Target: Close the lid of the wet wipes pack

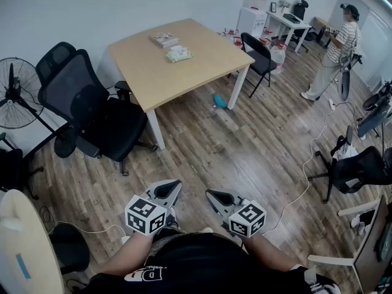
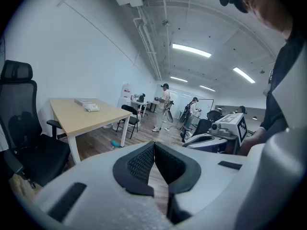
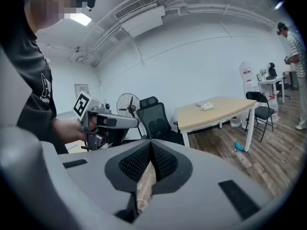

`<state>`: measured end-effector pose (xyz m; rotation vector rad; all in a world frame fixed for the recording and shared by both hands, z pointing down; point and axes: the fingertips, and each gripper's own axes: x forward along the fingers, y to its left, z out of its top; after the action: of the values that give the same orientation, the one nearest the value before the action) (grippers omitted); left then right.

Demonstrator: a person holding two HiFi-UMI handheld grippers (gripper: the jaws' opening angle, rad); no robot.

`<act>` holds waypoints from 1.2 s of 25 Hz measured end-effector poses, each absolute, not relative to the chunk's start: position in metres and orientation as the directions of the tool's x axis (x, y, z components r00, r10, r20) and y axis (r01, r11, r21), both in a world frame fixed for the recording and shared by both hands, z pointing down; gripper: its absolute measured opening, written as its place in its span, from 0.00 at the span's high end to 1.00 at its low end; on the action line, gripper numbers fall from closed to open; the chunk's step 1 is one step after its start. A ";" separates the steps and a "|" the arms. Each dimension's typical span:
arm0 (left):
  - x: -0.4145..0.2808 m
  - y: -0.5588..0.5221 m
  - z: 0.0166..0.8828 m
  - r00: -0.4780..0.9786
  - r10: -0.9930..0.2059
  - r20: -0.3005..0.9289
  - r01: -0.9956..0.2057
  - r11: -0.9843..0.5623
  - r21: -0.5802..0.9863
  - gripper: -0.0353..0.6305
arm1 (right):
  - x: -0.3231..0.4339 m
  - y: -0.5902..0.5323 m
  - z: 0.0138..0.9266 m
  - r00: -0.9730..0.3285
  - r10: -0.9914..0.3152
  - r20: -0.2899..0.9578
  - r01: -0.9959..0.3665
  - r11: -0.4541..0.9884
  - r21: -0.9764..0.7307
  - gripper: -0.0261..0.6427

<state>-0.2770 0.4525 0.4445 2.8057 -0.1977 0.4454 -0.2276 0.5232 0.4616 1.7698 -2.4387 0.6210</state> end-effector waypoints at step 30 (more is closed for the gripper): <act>-0.262 0.323 0.439 0.955 -0.021 0.296 -0.102 -0.959 0.264 0.92 | -0.215 0.392 0.452 -0.268 -0.929 0.255 -0.945 0.202 -0.257 0.95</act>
<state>-0.2623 0.3229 0.4391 2.8290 -0.0907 0.4237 -0.2152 0.3922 0.4516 1.8733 -2.4010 0.5670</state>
